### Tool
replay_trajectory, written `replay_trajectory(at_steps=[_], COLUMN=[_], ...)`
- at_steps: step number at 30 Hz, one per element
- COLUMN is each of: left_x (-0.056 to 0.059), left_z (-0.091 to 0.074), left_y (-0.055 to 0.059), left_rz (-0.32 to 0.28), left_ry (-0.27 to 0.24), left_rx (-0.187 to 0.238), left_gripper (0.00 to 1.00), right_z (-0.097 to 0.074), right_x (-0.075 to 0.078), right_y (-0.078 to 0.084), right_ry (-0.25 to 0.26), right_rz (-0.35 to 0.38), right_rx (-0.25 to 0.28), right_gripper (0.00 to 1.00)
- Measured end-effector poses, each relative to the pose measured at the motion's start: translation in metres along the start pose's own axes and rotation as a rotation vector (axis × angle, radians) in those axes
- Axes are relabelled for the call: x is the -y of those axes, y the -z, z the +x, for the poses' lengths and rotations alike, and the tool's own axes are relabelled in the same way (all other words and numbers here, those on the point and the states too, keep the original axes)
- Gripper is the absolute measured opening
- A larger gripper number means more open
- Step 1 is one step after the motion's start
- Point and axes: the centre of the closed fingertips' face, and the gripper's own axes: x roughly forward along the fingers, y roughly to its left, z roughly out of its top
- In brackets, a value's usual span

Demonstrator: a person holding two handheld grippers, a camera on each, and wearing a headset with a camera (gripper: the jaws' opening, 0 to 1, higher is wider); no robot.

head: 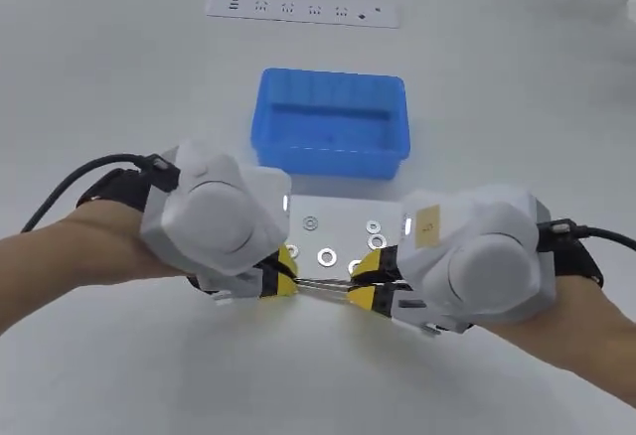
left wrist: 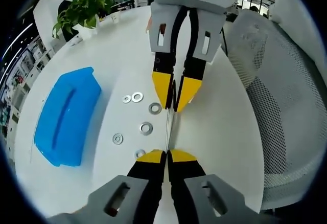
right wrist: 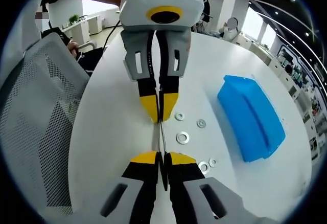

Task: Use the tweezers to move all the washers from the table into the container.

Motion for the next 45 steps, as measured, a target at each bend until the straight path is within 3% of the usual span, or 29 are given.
replay_trajectory(at_steps=[9,14,25,30,35,43,45], left_x=[0.008,0.01,0.014,0.016,0.018,0.017,0.017], left_z=[-0.009,-0.021,-0.044,-0.05,-0.057,-0.061,-0.06], left_y=[0.002,-0.008,-0.036,-0.043,-0.053,-0.066,-0.072], left_rz=[-0.015,-0.05,-0.002,0.042,0.057,0.049,0.021], left_ry=[0.035,0.042,0.014,-0.006,-0.009,-0.031,-0.035], left_rx=[-0.015,0.018,0.048,0.025,0.032,0.075,0.112], left_gripper=[0.05,0.05,0.05,0.05,0.05,0.06,0.06], right_z=[0.0,-0.002,-0.006,-0.009,-0.011,-0.014,-0.016], right_x=[-0.008,-0.006,-0.008,-0.008,-0.008,-0.006,-0.005], right_y=[-0.006,-0.003,-0.005,-0.01,-0.013,-0.019,-0.017], right_ry=[-0.003,0.004,0.031,0.047,0.061,0.09,0.092], right_rz=[-0.033,-0.019,-0.049,-0.071,-0.076,-0.026,-0.006], right_rx=[0.014,0.021,0.056,0.09,0.112,0.167,0.183], right_gripper=[0.07,0.08,0.07,0.08,0.08,0.08,0.08])
